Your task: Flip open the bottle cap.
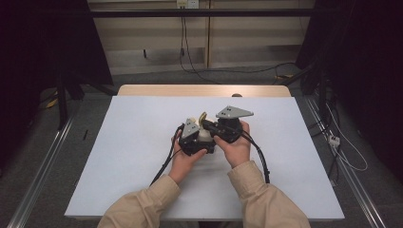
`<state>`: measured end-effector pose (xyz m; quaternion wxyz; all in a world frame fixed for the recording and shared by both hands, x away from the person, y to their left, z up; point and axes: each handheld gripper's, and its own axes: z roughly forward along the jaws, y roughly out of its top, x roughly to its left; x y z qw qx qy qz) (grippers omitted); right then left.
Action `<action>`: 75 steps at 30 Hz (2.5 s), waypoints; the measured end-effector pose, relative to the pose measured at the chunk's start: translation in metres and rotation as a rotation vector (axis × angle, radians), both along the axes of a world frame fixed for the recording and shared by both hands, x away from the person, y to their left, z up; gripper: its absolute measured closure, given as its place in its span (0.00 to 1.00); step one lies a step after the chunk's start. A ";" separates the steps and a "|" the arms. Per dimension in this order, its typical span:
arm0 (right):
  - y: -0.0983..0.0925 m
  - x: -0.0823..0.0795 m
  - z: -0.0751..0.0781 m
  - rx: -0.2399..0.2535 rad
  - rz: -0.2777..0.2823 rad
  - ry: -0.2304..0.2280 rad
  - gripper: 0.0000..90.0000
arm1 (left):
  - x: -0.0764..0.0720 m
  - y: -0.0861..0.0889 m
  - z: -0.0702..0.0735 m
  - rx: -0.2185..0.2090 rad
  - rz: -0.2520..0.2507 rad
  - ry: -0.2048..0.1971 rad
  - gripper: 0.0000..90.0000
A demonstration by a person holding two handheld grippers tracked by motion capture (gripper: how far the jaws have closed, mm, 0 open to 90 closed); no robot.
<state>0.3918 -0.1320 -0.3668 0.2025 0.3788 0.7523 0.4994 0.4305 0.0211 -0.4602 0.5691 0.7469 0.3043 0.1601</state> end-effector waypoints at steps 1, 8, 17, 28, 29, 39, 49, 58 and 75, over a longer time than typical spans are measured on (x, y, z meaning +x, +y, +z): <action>0.000 0.000 0.000 -0.001 0.000 -0.001 1.00 | 0.000 0.000 0.000 0.000 0.000 0.000 0.05; 0.000 0.001 -0.001 -0.003 -0.001 0.001 0.99 | 0.000 0.000 0.000 0.001 0.000 0.000 0.05; 0.001 0.002 -0.001 0.001 -0.003 -0.003 0.99 | 0.000 0.000 0.000 -0.001 0.001 -0.005 0.05; 0.002 0.004 -0.002 0.001 -0.008 -0.001 0.99 | 0.000 0.000 0.000 -0.004 0.001 -0.003 0.05; 0.002 0.004 -0.002 0.000 -0.008 -0.001 0.99 | 0.000 0.000 0.000 -0.001 0.001 -0.005 0.05; 0.002 0.003 -0.002 0.011 -0.009 0.001 0.89 | 0.000 0.000 0.000 -0.003 0.001 -0.001 0.05; -0.004 -0.001 -0.003 0.025 -0.017 -0.012 0.71 | 0.000 0.000 0.000 0.005 0.004 0.004 0.05; -0.013 -0.006 -0.007 0.030 -0.009 -0.013 0.54 | -0.001 0.000 0.000 0.024 0.004 0.012 0.03; -0.036 -0.019 -0.017 0.059 0.002 -0.006 0.28 | -0.008 0.010 0.002 0.100 -0.001 0.055 0.04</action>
